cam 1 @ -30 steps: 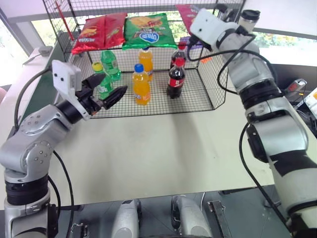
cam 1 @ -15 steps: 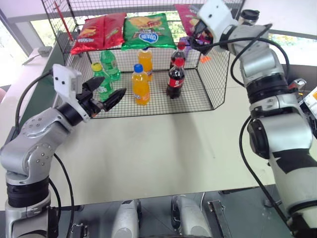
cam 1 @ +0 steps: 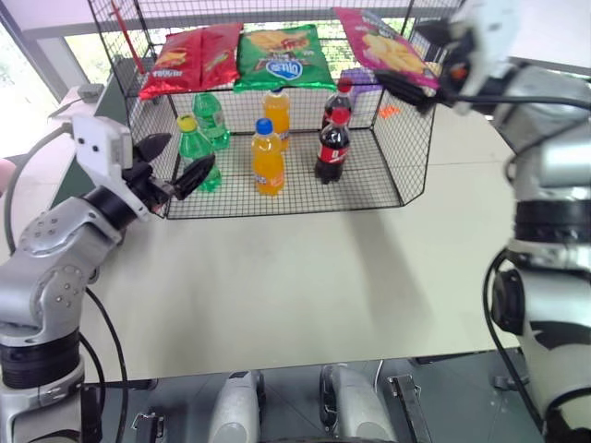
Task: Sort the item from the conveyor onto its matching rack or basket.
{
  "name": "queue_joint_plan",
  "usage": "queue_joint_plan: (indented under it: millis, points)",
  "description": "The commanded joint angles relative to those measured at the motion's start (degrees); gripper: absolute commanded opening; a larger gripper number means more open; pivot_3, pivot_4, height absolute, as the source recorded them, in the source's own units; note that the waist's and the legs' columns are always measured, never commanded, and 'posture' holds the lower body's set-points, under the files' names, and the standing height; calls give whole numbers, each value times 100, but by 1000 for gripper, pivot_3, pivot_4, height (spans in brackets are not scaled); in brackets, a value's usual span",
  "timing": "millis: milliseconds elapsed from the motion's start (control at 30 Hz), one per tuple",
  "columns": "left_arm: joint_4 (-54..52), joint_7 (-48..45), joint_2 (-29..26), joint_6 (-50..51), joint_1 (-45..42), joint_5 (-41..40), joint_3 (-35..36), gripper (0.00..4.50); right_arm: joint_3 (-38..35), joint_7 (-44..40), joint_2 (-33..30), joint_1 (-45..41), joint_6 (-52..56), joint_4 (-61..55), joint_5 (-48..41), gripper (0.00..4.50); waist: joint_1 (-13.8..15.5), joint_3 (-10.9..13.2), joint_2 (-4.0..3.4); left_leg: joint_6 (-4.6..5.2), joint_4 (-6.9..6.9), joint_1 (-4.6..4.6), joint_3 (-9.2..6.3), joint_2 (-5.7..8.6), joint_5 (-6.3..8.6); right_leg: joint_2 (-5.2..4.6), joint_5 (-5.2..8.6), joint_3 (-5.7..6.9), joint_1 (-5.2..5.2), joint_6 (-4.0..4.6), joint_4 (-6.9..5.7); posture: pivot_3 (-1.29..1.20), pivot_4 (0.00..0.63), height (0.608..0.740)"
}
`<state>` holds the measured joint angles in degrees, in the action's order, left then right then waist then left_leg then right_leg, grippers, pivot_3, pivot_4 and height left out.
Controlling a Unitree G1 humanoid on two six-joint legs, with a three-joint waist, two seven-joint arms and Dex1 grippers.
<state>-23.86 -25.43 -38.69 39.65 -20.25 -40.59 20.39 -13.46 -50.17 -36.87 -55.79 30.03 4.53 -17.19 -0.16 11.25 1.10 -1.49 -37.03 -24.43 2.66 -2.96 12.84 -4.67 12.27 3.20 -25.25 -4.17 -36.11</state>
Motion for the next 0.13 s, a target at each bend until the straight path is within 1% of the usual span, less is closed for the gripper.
queue_joint_plan:
  millis: [33, 133]
  points:
    - [-308, -47, -161, 92, 129, -145, 249, 4500, -706, 77, 10, 664, 1000, -1063, -1153, 4408, -18, 0, 0, 0, -2, 4, -1, -2, 0, 1, 0, 1, 4, 1, -1, 0, 150, 740]
    - [-431, -74, -210, 235, 305, -260, 314, 4500, -799, 196, 48, 1290, 1425, -1639, -1620, 4408, -43, -1, 1, 0, -5, 6, -2, -4, 0, 2, -2, 0, 4, 6, -6, 0, 150, 740]
